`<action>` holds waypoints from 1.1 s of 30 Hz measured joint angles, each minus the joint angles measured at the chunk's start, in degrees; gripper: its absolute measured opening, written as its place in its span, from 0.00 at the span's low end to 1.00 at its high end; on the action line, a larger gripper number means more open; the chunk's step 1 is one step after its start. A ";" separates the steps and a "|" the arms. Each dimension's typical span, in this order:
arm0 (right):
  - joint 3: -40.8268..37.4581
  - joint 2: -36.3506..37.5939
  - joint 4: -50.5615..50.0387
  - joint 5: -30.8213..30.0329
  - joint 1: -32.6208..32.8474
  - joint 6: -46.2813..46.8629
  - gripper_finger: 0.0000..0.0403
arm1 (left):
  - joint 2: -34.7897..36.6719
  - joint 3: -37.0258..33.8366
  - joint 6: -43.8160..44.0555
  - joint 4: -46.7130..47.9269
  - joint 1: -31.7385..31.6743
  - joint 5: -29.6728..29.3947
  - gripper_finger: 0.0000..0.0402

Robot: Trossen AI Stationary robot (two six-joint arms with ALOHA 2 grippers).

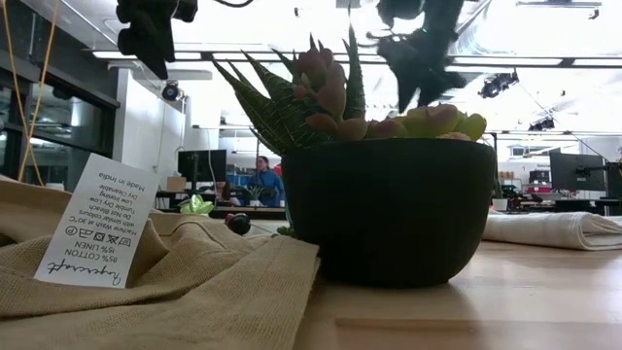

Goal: Pick and placing Produce into tupperware
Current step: Put the yellow corn into the green basket

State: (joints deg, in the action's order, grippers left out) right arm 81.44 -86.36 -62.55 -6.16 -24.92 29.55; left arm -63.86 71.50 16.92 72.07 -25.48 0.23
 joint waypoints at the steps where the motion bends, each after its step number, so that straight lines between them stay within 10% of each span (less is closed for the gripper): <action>1: -0.95 0.49 0.00 0.38 -0.75 1.32 0.44 | 0.00 0.00 -0.03 0.00 -0.01 -0.02 0.62; 18: -4.58 0.70 3.68 6.00 -17.65 12.45 0.44 | 0.00 0.00 0.02 -0.17 0.01 -0.02 0.62; 33: -4.58 -8.67 9.67 7.54 -18.27 30.45 0.44 | 0.00 0.00 -3.06 -3.72 -0.01 -3.28 0.62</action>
State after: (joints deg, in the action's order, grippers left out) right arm 76.86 -95.03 -52.88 1.37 -43.19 60.00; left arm -63.86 71.50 13.86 68.36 -25.50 -3.05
